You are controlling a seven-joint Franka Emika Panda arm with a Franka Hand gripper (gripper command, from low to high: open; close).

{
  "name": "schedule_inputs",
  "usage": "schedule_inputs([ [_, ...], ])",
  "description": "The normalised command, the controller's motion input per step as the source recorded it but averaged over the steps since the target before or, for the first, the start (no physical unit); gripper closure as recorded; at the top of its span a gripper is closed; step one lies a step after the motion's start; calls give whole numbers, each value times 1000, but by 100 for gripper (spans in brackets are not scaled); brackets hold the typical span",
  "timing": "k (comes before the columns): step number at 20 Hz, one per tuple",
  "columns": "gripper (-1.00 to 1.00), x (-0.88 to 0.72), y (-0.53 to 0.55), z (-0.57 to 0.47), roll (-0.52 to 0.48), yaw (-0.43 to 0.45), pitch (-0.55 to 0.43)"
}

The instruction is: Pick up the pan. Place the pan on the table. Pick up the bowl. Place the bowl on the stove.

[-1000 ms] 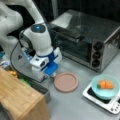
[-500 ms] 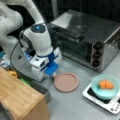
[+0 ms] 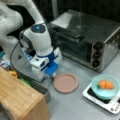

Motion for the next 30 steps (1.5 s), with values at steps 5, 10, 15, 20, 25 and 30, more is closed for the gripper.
schedule_inputs([
  [5, 100, -104, -9, 28, -22, 117, -78],
  [10, 100, -131, -13, 104, 19, 114, -75],
  [15, 100, -120, -47, 144, 67, 92, -55],
  [20, 100, -106, -50, 226, 101, 34, -6],
  [25, 100, -69, -67, 308, 137, 7, 9],
  [30, 100, -4, -87, 312, 191, 17, 16],
])
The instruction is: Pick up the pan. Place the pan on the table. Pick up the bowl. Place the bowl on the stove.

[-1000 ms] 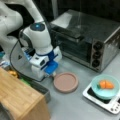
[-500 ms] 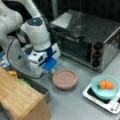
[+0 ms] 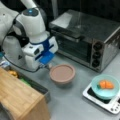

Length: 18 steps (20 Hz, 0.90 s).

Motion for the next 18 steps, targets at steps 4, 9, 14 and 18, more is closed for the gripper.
schedule_inputs([
  [4, 100, 74, -44, 275, 224, -6, -15],
  [9, 100, 110, 25, 317, 233, -5, -1],
  [14, 100, 154, 41, 460, 185, -14, 81],
  [18, 100, 243, 14, 462, 176, -45, 148],
])
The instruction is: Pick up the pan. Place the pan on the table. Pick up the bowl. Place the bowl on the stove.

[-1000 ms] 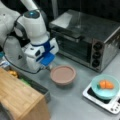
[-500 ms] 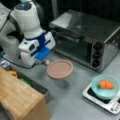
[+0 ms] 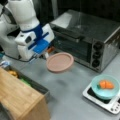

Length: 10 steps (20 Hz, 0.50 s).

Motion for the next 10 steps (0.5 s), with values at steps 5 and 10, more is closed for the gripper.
schedule_inputs([
  [5, 100, 352, -54, 341, 155, -64, 166],
  [10, 100, 495, -173, 282, 156, -65, 188],
])
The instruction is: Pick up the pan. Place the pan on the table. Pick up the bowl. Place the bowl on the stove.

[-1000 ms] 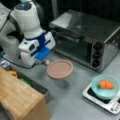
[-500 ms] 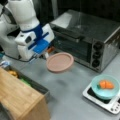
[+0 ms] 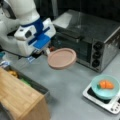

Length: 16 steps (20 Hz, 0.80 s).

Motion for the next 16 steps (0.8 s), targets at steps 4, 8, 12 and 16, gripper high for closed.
schedule_inputs([
  [4, 100, 594, -240, 377, 125, -78, 199],
  [8, 100, 654, -243, 356, 91, -79, 190],
  [12, 100, 644, -214, 283, 50, -55, 188],
  [16, 100, 612, -250, 232, 21, -18, 178],
])
